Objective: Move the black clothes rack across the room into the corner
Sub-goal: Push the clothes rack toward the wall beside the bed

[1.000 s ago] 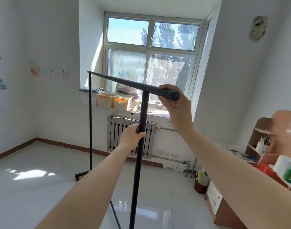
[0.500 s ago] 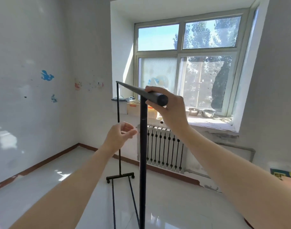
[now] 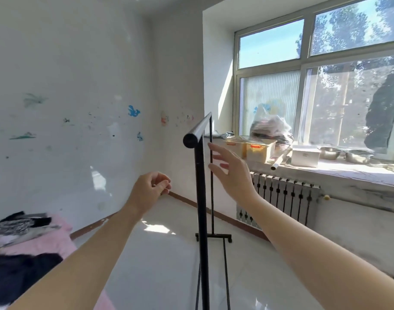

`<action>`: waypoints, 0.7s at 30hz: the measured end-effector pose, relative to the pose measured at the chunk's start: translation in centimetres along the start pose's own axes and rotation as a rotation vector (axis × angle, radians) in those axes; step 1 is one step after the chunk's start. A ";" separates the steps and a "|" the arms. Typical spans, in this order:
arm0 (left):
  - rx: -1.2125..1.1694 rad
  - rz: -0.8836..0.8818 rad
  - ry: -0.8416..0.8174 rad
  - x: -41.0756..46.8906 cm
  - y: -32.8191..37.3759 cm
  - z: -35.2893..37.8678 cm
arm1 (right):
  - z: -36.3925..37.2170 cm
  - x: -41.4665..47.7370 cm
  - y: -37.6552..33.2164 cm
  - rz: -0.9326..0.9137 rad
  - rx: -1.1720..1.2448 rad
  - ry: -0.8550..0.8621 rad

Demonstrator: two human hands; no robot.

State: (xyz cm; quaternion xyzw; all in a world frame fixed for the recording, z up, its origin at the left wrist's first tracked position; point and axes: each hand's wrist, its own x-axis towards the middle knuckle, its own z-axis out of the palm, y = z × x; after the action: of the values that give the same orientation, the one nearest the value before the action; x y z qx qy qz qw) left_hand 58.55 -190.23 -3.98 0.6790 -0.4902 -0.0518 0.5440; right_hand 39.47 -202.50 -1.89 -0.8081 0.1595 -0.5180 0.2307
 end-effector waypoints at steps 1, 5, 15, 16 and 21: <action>-0.011 -0.015 0.007 -0.6 0.1 -0.6 | 0.4 -0.6 0.5 0.042 -0.019 -0.031; 0.017 -0.054 0.012 -3.1 0.8 -2.9 | 3.0 -3.0 1.5 0.254 -0.019 -0.267; 0.196 -0.013 0.136 -3.9 6.6 -7.4 | 8.2 -2.9 2.6 0.356 0.284 -0.400; 0.206 -0.022 0.159 -3.7 7.1 -7.6 | 8.7 -2.8 2.7 0.353 0.301 -0.428; 0.160 -0.080 0.307 -3.3 9.3 -7.8 | 10.6 -0.8 3.3 0.276 0.353 -0.566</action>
State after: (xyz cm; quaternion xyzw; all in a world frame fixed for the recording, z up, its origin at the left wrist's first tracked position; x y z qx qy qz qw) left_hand 55.92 -181.84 4.94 0.7392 -0.3765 0.0701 0.5540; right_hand 48.79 -202.66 -8.02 -0.8382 0.1051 -0.2571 0.4694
